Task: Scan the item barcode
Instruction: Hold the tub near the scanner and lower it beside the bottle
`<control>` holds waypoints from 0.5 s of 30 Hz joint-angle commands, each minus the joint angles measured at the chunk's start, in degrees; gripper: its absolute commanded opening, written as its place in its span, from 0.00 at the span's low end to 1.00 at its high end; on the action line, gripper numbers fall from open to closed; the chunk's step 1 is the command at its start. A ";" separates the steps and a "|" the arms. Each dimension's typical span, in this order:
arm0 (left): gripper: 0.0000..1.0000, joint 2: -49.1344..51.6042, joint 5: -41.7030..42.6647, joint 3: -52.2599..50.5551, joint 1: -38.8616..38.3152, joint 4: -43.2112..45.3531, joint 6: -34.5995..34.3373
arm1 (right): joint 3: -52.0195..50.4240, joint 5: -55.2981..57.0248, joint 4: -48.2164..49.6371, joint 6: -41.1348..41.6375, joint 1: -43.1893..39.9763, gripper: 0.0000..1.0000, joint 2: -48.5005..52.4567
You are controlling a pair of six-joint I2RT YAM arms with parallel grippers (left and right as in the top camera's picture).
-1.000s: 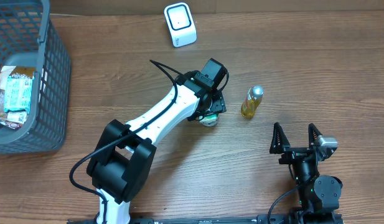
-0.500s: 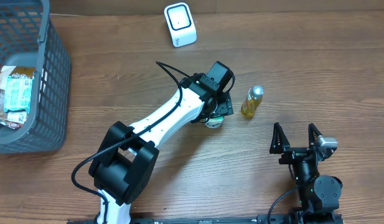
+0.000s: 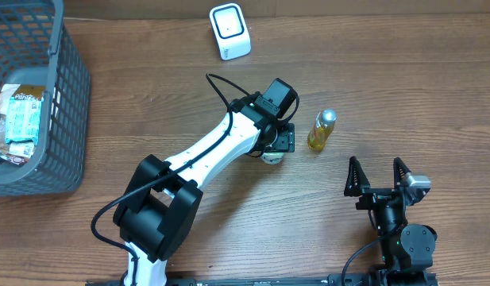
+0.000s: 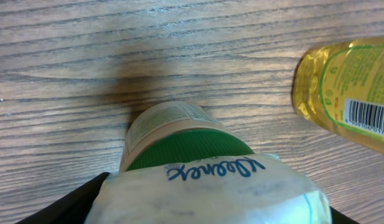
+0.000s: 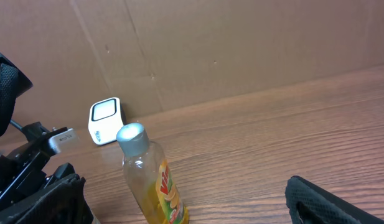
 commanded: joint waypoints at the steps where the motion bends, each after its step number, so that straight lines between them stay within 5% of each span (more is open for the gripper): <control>1: 0.74 -0.81 0.81 -0.15 -0.28 -0.20 2.86 | -0.57 -0.13 0.33 -0.24 -0.22 1.00 -0.46; 7: 0.68 -0.81 0.83 -0.15 -0.79 -0.20 -3.58 | -0.57 -0.13 0.33 -0.24 -0.22 1.00 -0.46; 15: 0.76 -0.81 -0.09 -0.15 -2.19 1.86 -16.57 | -0.57 -0.13 0.33 -0.24 -0.22 1.00 -0.46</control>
